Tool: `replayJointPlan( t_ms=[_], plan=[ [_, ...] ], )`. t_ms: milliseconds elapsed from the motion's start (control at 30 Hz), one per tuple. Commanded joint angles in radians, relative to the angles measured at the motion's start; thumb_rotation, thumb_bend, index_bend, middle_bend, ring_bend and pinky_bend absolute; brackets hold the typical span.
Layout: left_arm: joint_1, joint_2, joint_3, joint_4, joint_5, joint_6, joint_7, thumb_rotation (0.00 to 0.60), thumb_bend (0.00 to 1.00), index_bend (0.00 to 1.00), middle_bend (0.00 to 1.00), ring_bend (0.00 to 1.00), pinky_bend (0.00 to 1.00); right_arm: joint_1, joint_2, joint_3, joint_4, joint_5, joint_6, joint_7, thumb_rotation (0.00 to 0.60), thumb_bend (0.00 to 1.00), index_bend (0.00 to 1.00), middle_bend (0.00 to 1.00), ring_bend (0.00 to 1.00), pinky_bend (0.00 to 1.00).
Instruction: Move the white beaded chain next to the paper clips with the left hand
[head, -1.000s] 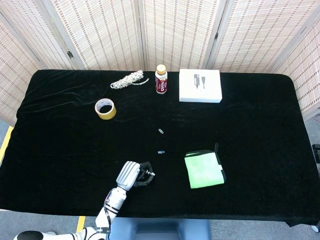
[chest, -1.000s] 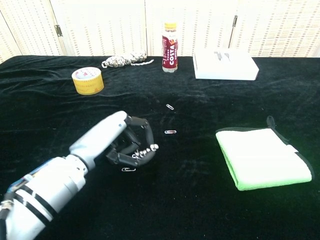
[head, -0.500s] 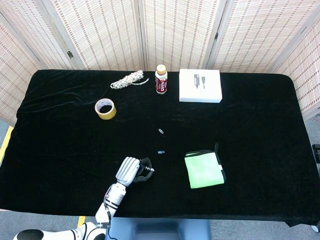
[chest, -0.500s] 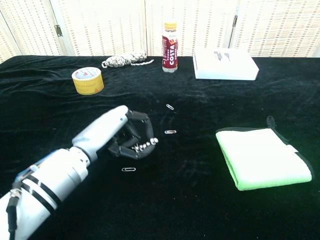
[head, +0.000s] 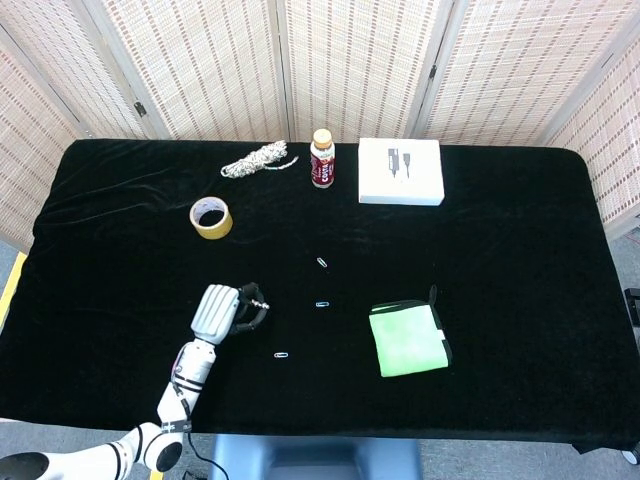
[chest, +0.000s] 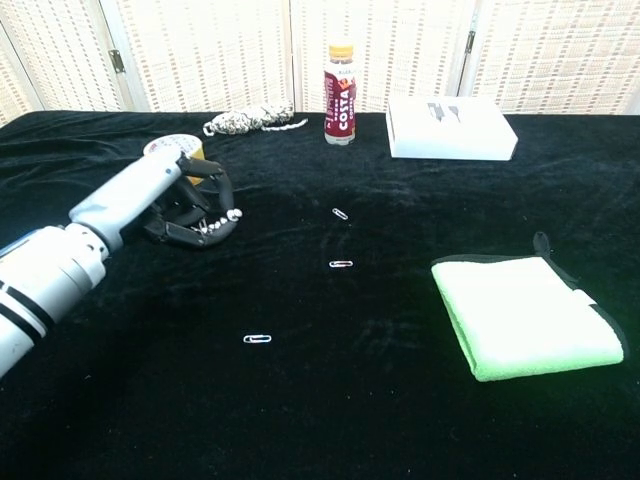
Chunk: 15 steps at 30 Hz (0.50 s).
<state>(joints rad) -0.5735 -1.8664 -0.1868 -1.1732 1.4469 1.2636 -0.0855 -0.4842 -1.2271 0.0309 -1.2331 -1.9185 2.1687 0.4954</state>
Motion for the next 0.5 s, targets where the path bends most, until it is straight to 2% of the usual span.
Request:
replayJointPlan(
  t_ms=[33,67,133,167,200,233,267,300,500],
  plan=[
    [-0.002,0.002,-0.003,0.008,-0.006,-0.006,-0.012,0.6,0.52,0.89,1.0,1.0,1.0,0.012,0.011,-0.012,-0.021,0.013,-0.014,-0.017,0.6,0.01,0.0,0.0,0.0,0.0],
    [-0.002,0.003,-0.004,0.009,-0.007,-0.007,-0.019,0.6,0.52,0.88,1.0,1.0,1.0,0.014,0.012,-0.015,-0.027,0.017,-0.016,-0.019,0.6,0.01,0.0,0.0,0.0,0.0],
    [-0.005,0.014,0.001,0.01,-0.014,-0.027,-0.003,0.6,0.44,0.77,1.0,1.0,1.0,0.017,0.015,-0.02,-0.034,0.024,-0.015,-0.023,0.6,0.01,0.0,0.0,0.0,0.0],
    [-0.007,0.023,0.004,0.003,-0.02,-0.042,0.007,0.6,0.35,0.62,1.0,1.0,1.0,0.018,0.015,-0.023,-0.036,0.025,-0.015,-0.024,0.6,0.01,0.0,0.0,0.0,0.0],
    [-0.008,0.033,0.005,-0.009,-0.032,-0.06,0.021,0.6,0.26,0.43,1.0,1.0,1.0,0.02,0.015,-0.026,-0.037,0.026,-0.015,-0.027,0.6,0.01,0.0,0.0,0.0,0.0],
    [-0.01,0.046,0.005,-0.024,-0.044,-0.078,0.036,0.6,0.21,0.3,1.0,1.0,1.0,0.021,0.016,-0.029,-0.038,0.028,-0.015,-0.03,0.6,0.01,0.0,0.0,0.0,0.0],
    [-0.01,0.058,0.001,-0.044,-0.053,-0.087,0.044,0.6,0.17,0.12,1.0,1.0,1.0,0.023,0.016,-0.033,-0.04,0.028,-0.015,-0.035,0.6,0.01,0.0,0.0,0.0,0.0],
    [-0.01,0.063,-0.002,-0.052,-0.055,-0.084,0.044,0.6,0.15,0.03,1.0,1.0,1.0,0.024,0.016,-0.036,-0.042,0.028,-0.015,-0.039,0.6,0.01,0.0,0.0,0.0,0.0],
    [-0.004,0.096,-0.011,-0.088,-0.056,-0.066,0.047,0.6,0.11,0.0,1.0,1.0,1.0,0.038,0.019,-0.05,-0.054,0.027,-0.018,-0.061,0.6,0.01,0.0,0.0,0.0,0.0]
  ],
)
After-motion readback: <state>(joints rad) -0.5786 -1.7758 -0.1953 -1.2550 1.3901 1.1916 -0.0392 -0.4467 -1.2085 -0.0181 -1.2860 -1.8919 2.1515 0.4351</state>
